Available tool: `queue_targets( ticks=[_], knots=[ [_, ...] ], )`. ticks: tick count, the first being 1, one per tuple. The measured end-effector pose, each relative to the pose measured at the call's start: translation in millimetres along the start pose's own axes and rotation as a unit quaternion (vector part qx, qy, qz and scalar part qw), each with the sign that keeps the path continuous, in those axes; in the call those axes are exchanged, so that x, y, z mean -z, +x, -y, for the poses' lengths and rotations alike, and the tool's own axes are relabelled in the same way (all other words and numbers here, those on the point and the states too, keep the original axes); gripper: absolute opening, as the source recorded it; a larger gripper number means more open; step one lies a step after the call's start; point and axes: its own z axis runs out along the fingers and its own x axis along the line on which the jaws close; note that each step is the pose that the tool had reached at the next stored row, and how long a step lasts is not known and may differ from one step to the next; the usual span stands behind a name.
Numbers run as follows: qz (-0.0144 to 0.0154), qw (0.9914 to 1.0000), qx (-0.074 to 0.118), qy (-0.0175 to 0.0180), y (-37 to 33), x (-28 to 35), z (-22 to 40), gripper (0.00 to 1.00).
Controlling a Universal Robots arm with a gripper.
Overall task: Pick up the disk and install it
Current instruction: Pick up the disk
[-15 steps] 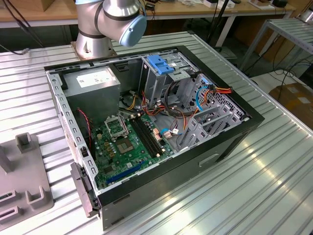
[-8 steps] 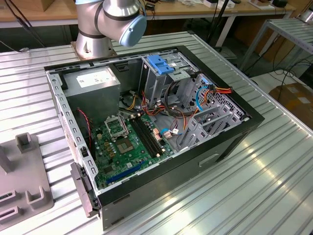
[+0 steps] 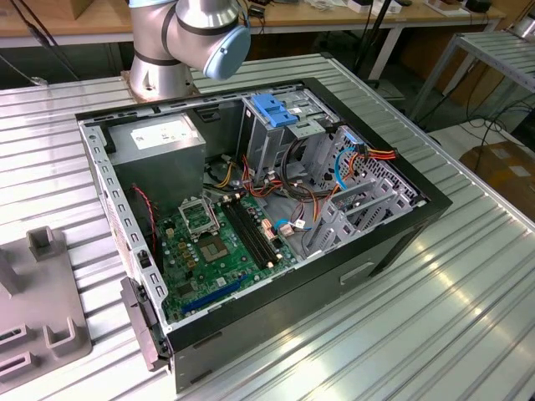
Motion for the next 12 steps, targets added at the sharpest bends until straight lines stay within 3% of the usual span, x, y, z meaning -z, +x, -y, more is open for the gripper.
queue_targets(
  ticks=[8, 12],
  knots=[
    [-0.0001, 1.0, 0.0, 0.0, -0.3, 11.4, 0.1, 0.37],
    [-0.0001, 1.0, 0.0, 0.0, -0.6, 22.5, 0.1, 0.37]
  ],
)
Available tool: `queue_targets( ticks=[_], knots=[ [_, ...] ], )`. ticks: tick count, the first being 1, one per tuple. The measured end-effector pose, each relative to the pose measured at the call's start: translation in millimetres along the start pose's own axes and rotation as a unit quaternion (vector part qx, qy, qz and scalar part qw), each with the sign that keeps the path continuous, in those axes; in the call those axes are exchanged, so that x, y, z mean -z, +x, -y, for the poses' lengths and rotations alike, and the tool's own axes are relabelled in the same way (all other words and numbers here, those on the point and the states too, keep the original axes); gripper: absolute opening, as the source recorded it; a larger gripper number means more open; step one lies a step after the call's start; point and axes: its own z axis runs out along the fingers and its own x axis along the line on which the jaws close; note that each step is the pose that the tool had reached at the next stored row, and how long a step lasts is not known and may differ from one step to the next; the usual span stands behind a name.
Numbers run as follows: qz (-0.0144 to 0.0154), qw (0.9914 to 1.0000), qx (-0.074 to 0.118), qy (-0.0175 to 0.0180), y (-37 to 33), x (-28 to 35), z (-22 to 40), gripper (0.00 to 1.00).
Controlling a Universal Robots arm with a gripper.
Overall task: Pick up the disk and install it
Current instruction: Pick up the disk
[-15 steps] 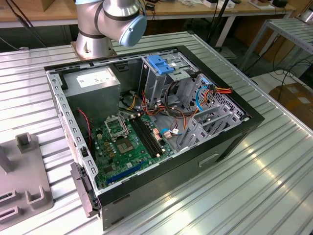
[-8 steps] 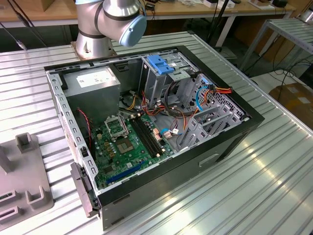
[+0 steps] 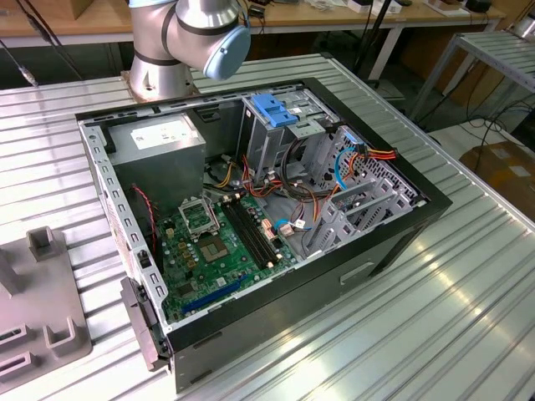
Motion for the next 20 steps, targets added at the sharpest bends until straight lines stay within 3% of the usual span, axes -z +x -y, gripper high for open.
queue_targets(
  ticks=[11, 20],
  knots=[
    [0.0, 1.0, 0.0, 0.0, -0.7, 26.2, 0.1, 0.37],
    [-0.0001, 1.0, 0.0, -0.0001, -1.1, 27.8, 1.7, 0.37]
  ],
)
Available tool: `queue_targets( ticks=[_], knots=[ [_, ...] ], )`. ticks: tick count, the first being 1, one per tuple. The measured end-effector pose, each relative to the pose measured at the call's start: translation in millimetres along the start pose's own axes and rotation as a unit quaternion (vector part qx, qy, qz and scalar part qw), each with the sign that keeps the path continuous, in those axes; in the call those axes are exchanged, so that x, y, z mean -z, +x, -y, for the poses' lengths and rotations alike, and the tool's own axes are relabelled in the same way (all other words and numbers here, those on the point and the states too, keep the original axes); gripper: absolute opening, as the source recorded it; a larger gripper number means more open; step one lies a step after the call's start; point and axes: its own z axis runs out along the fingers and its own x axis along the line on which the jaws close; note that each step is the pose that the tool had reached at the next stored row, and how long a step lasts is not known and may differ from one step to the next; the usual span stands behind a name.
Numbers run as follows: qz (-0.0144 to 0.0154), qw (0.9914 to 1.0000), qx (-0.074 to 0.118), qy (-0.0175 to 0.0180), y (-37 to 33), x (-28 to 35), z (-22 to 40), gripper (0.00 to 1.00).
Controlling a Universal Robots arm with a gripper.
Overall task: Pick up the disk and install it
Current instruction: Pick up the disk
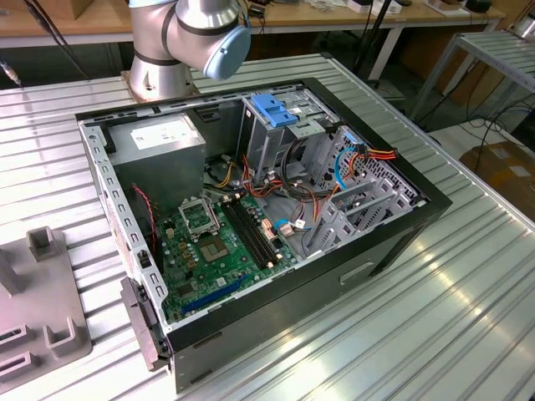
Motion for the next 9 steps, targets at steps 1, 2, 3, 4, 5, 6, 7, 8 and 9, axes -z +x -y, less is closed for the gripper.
queue_targets(
  ticks=[1, 2, 3, 4, 5, 6, 7, 8, 9],
  knots=[
    [0.0, 1.0, 0.0, 0.0001, -0.1, -0.1, 1.4, 0.37],
    [0.0, 1.0, 0.0, 0.0001, -0.1, -0.1, 3.2, 0.37],
    [0.0001, 1.0, 0.0, 0.0001, -0.2, -0.2, 5.2, 0.37],
    [0.0001, 1.0, 0.0, 0.0001, -0.2, -0.2, 6.4, 0.37],
    [0.0, 1.0, 0.0, 0.0001, -0.3, -0.1, 8.4, 0.37],
    [0.0001, 1.0, 0.0, 0.0001, -0.4, -0.2, 9.5, 0.37],
    [0.0, 1.0, 0.0, 0.0001, -0.4, -0.2, 10.7, 0.37],
    [0.0, 1.0, 0.0, 0.0001, -0.5, -0.2, 13.8, 0.37],
    [0.0, 1.0, 0.0, 0.0, -0.5, -0.2, 15.1, 0.37]
  ],
)
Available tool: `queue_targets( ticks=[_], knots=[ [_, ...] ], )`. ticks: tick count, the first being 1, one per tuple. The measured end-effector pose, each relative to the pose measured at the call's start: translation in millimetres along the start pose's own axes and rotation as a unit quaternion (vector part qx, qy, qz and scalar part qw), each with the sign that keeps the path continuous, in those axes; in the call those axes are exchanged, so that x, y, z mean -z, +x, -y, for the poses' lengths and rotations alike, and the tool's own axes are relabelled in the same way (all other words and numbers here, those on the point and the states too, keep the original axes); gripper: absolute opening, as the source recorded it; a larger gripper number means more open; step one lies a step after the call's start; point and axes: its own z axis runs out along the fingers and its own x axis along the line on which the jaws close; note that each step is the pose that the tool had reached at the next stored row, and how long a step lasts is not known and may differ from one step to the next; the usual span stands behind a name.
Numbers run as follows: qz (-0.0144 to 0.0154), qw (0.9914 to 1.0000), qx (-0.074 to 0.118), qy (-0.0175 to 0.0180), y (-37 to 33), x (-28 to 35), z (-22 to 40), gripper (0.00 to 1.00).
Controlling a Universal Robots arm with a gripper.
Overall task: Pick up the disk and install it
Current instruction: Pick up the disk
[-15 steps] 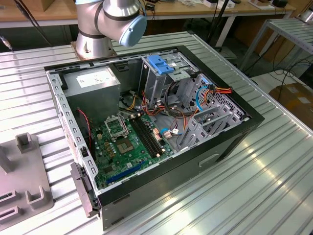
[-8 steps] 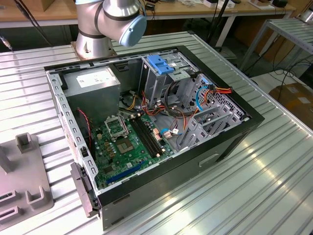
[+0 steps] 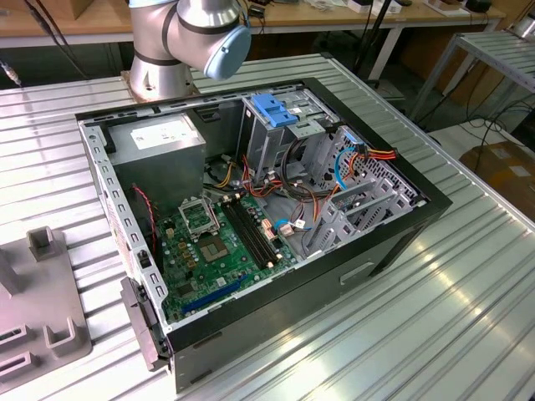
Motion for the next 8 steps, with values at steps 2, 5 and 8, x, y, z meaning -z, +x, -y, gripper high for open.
queue_targets(
  ticks=[2, 5, 8],
  knots=[
    [0.0, 1.0, 0.0, 0.0, -0.1, -0.1, 4.0, 0.37],
    [0.0001, 1.0, 0.0, -0.0001, -0.3, -0.1, 9.6, 0.37],
    [0.0001, 1.0, 0.0, -0.0003, -0.3, -0.1, 14.8, 0.37]
  ],
)
